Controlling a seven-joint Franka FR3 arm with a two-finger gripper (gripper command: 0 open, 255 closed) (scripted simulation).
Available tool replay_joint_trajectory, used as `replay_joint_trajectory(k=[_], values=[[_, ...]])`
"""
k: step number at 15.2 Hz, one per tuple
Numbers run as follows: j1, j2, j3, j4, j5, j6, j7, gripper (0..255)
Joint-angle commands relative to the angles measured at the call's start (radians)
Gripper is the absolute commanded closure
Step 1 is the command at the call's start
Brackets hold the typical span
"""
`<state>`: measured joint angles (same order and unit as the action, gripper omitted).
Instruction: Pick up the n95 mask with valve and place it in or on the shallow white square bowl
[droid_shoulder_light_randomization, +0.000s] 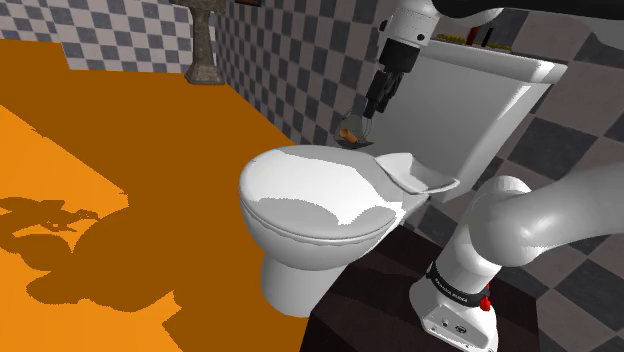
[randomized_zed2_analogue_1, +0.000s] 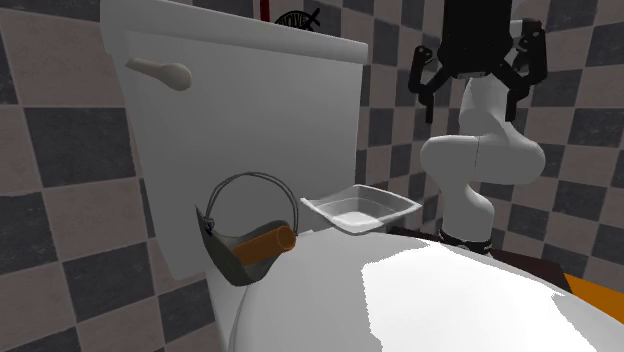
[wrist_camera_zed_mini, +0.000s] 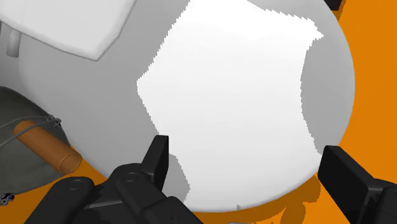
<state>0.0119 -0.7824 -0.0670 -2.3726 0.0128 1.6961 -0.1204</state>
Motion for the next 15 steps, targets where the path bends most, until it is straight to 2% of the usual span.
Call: replay_joint_trajectory(k=[1,8,15], values=[[0.000,0.000,0.000,0.000,0.000,0.000,0.000,0],[-0.043,0.269,-0.090,0.187,-0.056,0.004,-0.061,0],[-0.080,0.544,-0.173,0.423,-0.075,-0.030,-0.125,0]])
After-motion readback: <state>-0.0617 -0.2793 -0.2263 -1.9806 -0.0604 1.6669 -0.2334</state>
